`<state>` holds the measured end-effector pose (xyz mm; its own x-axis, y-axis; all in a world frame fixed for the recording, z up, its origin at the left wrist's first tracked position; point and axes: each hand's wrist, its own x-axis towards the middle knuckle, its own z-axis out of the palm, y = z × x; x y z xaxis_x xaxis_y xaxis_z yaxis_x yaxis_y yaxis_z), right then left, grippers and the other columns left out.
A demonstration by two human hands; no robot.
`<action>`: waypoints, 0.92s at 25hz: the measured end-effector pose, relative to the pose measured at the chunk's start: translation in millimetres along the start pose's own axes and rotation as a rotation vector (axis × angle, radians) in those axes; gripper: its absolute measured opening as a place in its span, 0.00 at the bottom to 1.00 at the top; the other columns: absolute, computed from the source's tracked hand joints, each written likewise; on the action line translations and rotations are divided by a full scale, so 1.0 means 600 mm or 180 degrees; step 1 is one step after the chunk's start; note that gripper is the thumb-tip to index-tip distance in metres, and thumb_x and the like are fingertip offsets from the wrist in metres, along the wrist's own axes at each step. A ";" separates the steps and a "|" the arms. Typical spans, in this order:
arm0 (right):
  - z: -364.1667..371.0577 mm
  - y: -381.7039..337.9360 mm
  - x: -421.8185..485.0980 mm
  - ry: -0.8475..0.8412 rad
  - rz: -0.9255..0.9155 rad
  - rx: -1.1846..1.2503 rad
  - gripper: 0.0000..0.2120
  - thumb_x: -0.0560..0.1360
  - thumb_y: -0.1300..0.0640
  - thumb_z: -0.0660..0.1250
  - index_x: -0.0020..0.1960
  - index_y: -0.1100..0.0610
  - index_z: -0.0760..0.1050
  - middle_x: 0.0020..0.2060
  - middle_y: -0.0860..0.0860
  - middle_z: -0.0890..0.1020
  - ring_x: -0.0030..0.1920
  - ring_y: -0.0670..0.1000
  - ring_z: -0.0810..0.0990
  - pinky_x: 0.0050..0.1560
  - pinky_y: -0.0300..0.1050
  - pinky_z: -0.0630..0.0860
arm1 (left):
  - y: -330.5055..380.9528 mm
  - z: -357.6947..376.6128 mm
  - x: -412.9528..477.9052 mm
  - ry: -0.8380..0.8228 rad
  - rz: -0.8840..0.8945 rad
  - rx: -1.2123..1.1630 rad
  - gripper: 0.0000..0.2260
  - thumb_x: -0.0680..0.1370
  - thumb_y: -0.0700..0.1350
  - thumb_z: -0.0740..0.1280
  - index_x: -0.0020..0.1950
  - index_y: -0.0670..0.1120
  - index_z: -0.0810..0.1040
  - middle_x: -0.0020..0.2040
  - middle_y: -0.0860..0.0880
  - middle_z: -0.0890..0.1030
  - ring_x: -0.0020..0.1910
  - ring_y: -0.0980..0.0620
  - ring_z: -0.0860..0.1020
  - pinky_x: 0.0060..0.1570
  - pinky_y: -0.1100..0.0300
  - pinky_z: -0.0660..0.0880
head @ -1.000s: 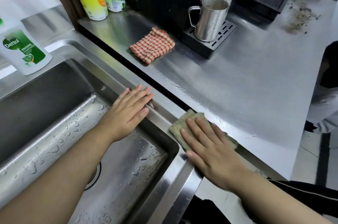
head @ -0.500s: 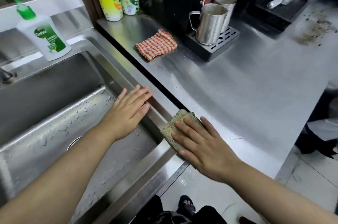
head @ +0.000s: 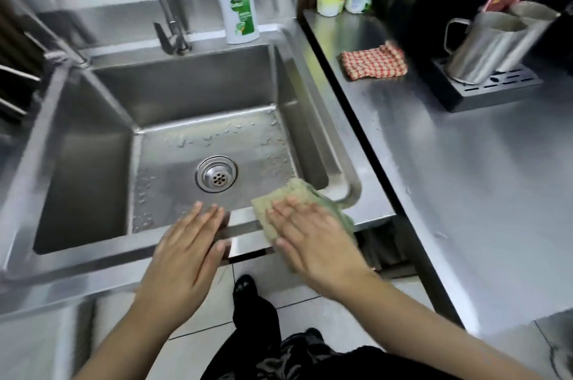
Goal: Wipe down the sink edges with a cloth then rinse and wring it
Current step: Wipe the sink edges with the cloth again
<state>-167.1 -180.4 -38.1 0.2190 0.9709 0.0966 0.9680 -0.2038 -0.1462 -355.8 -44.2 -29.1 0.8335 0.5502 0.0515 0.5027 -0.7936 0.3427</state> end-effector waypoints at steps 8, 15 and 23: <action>0.027 -0.068 0.018 0.0365 0.0831 -0.0210 0.25 0.79 0.49 0.47 0.61 0.57 0.78 0.59 0.53 0.81 0.61 0.56 0.78 0.64 0.52 0.60 | -0.021 0.022 -0.038 0.0191 -0.0166 0.0438 0.24 0.81 0.54 0.45 0.70 0.46 0.68 0.70 0.49 0.71 0.71 0.52 0.62 0.66 0.53 0.60; -0.015 0.024 -0.009 0.0055 0.0797 -0.0004 0.26 0.79 0.42 0.46 0.67 0.53 0.72 0.66 0.50 0.75 0.68 0.52 0.71 0.69 0.47 0.60 | -0.062 -0.002 -0.063 0.0422 -0.0036 0.0168 0.23 0.81 0.53 0.45 0.71 0.48 0.67 0.70 0.52 0.70 0.72 0.54 0.60 0.67 0.55 0.58; 0.070 -0.389 0.123 0.0177 0.0112 -0.0065 0.23 0.76 0.48 0.52 0.64 0.55 0.75 0.61 0.50 0.79 0.63 0.53 0.76 0.64 0.50 0.59 | -0.270 -0.087 -0.171 0.0484 -0.0486 0.0373 0.24 0.79 0.54 0.48 0.68 0.44 0.71 0.67 0.46 0.74 0.70 0.48 0.65 0.65 0.53 0.59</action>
<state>-381.8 -55.7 -38.5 0.2590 0.9547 0.1464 0.9617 -0.2409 -0.1305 -534.6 41.2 -41.1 0.7060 0.6919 0.1512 0.6509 -0.7180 0.2465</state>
